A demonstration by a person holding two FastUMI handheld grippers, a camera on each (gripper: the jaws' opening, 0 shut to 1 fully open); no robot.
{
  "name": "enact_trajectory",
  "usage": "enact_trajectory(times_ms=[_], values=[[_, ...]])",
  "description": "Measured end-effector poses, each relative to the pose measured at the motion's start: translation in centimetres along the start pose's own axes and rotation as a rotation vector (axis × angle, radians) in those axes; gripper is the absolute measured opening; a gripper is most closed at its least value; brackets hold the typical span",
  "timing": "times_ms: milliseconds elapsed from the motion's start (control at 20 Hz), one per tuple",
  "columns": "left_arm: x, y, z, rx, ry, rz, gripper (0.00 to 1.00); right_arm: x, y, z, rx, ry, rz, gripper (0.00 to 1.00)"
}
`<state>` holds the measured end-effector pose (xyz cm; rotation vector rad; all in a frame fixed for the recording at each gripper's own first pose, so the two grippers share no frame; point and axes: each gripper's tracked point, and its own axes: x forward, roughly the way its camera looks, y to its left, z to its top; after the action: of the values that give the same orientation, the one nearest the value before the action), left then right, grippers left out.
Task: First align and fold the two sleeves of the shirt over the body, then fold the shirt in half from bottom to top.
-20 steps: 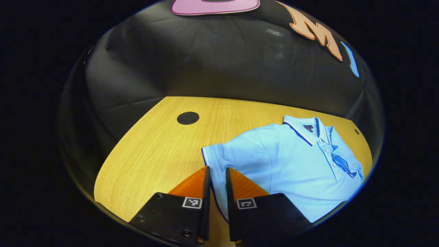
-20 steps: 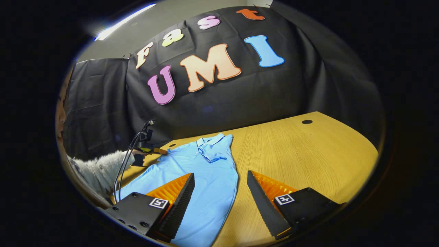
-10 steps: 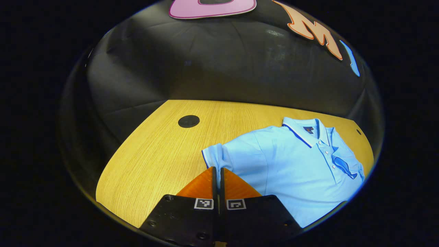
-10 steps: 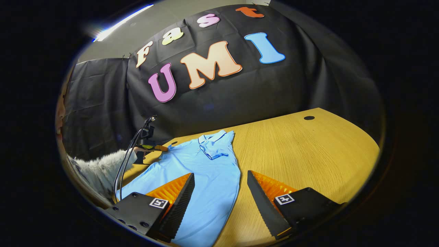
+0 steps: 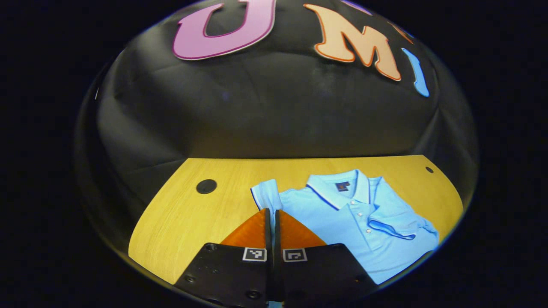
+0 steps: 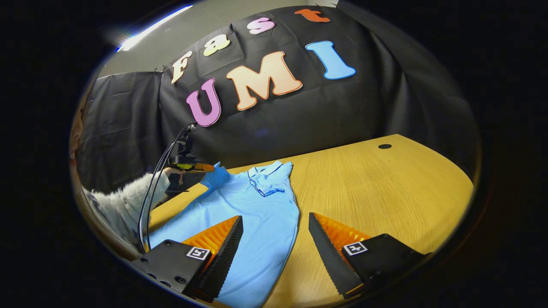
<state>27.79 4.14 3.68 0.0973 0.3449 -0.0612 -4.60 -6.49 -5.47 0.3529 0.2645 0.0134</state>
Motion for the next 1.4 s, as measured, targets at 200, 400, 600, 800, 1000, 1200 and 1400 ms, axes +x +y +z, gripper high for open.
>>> enact_trajectory(times_ms=[200,400,600,800,1000,1200,1400], values=[[0.4,-6.4,-0.6,0.059,0.020,-0.099,0.00,-0.4,-0.1,-0.5,0.008,0.011,0.001,0.97],[1.9,-11.1,-1.8,0.071,0.055,-0.152,0.00,-0.4,0.2,-0.7,0.019,0.017,0.012,0.97],[3.0,-13.6,-3.0,0.030,0.086,-0.181,0.08,-0.4,0.7,-1.2,0.014,0.032,0.021,0.97],[1.3,-12.8,-3.8,0.014,0.110,-0.162,0.97,-0.5,1.7,-1.7,0.001,0.046,0.040,0.97],[-3.1,-10.8,-3.9,0.026,0.075,-0.146,0.95,-1.0,2.6,-2.6,-0.031,0.070,0.055,0.97],[-9.5,-8.8,-6.5,-0.012,0.074,-0.165,0.95,-2.1,4.2,-3.7,-0.077,0.104,0.086,0.97],[-15.6,-6.3,-10.9,-0.037,0.082,-0.151,0.95,-3.9,5.2,-5.8,-0.132,0.145,0.089,0.97]])
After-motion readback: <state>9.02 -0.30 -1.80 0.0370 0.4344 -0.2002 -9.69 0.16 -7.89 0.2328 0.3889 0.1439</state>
